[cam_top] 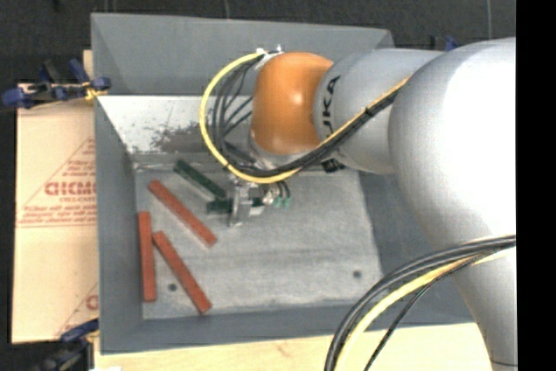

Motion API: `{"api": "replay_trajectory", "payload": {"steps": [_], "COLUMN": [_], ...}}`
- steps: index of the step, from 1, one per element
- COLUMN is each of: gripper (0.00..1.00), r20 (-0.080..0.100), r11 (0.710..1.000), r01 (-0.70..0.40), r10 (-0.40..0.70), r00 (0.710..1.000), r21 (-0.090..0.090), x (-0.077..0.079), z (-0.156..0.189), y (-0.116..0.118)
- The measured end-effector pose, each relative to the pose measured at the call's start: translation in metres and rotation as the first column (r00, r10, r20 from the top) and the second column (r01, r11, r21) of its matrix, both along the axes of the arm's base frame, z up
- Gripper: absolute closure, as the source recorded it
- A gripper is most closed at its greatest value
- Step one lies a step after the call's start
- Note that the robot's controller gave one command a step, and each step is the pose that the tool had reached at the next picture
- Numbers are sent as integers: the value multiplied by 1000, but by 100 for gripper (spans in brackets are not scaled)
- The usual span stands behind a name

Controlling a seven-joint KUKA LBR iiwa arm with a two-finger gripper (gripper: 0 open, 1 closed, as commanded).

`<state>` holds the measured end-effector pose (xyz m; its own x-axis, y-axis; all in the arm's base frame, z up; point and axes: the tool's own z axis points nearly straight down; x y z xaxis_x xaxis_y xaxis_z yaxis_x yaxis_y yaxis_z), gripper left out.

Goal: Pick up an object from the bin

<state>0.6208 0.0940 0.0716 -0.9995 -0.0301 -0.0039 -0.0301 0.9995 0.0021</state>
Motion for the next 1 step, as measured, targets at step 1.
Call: {"api": "replay_trajectory", "payload": {"steps": [1], "gripper": [100], "r20": [5], "r11": [999], "r01": [46], "r10": [-46], "r00": [999], "r21": [0], "x": [-26], "z": [171], "y": [-11]}}
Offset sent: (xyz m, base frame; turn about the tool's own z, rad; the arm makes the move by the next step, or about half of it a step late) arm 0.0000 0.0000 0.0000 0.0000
